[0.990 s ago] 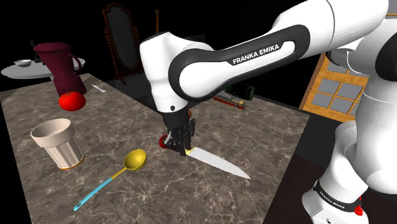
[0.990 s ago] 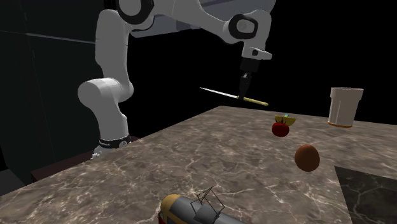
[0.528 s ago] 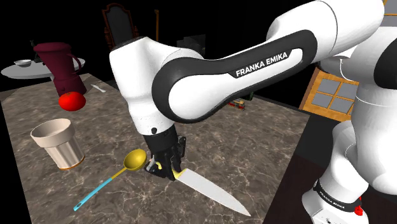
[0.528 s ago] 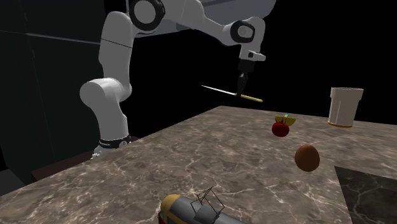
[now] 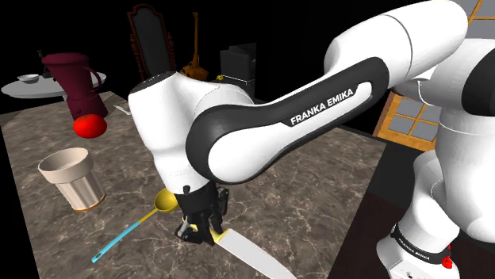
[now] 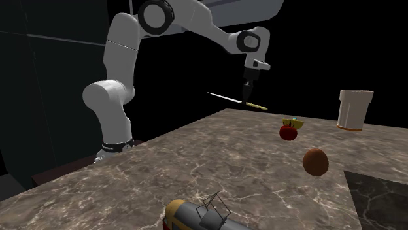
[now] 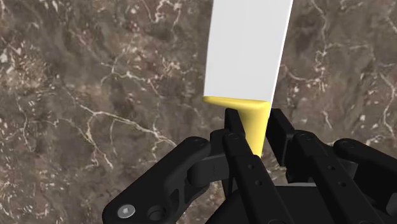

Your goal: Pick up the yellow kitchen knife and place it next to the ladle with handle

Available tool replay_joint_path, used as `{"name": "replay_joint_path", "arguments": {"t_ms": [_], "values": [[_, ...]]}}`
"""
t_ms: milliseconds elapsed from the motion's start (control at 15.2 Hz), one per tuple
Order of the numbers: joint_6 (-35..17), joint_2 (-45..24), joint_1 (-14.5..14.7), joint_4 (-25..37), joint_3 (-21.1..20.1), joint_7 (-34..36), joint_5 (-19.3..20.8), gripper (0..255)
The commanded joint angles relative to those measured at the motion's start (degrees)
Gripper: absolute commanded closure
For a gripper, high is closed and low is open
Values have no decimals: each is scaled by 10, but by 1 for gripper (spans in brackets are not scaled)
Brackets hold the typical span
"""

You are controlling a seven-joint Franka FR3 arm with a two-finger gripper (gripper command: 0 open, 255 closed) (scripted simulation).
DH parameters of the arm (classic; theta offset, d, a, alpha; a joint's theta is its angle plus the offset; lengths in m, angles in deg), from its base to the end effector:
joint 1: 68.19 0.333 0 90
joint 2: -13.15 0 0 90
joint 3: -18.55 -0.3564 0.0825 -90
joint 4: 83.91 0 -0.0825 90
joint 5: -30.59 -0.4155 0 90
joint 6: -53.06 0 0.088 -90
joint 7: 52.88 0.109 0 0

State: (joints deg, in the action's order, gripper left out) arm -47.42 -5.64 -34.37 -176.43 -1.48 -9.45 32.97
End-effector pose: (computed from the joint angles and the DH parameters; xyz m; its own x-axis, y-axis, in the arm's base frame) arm 0.4208 0.5264 0.4575 0.9694 0.1759 -0.1711 0.1890 -0.9799 0.0635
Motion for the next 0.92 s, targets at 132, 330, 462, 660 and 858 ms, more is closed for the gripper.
{"name": "replay_joint_path", "arguments": {"t_ms": [132, 330, 462, 660, 858], "values": [[-30, -8, 1, -22, 1, 1, 3, 255], [-50, -15, 1, -36, 2, 2, 5, 255], [-64, -20, 1, -45, 3, 2, 7, 255], [-84, -28, 2, -57, 4, 3, 10, 255], [-103, -37, 3, -68, 6, 4, 13, 255]]}}
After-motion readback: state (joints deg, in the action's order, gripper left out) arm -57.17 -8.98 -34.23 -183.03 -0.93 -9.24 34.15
